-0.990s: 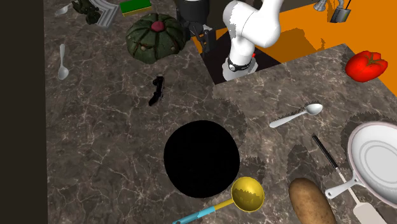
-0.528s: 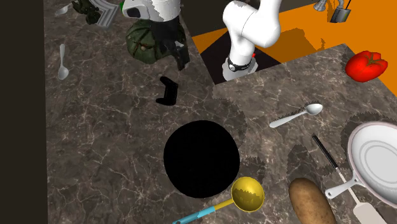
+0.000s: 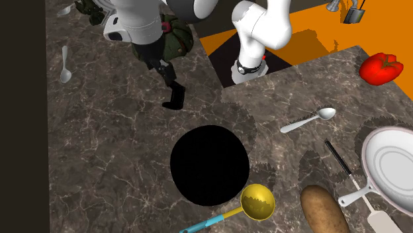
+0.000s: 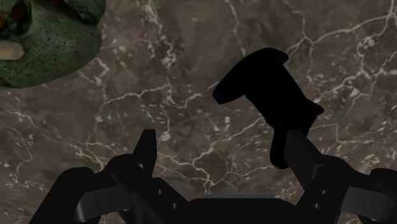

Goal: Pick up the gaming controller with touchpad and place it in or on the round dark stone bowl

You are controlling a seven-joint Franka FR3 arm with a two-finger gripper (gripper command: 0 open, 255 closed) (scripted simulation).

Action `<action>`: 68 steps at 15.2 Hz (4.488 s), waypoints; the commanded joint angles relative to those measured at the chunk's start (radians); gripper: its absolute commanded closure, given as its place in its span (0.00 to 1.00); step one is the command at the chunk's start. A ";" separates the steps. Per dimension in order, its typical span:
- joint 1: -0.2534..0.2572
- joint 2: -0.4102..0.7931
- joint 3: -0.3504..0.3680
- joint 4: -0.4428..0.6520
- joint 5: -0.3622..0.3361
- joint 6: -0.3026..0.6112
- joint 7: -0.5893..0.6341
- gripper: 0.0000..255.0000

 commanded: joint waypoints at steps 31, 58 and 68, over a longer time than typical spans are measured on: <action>0.137 -0.072 0.036 -0.203 -0.081 0.212 -0.390 0.00; 0.136 -0.056 0.033 -0.211 -0.081 0.236 -0.393 1.00; 0.138 -0.086 0.041 -0.100 -0.074 0.094 -0.400 1.00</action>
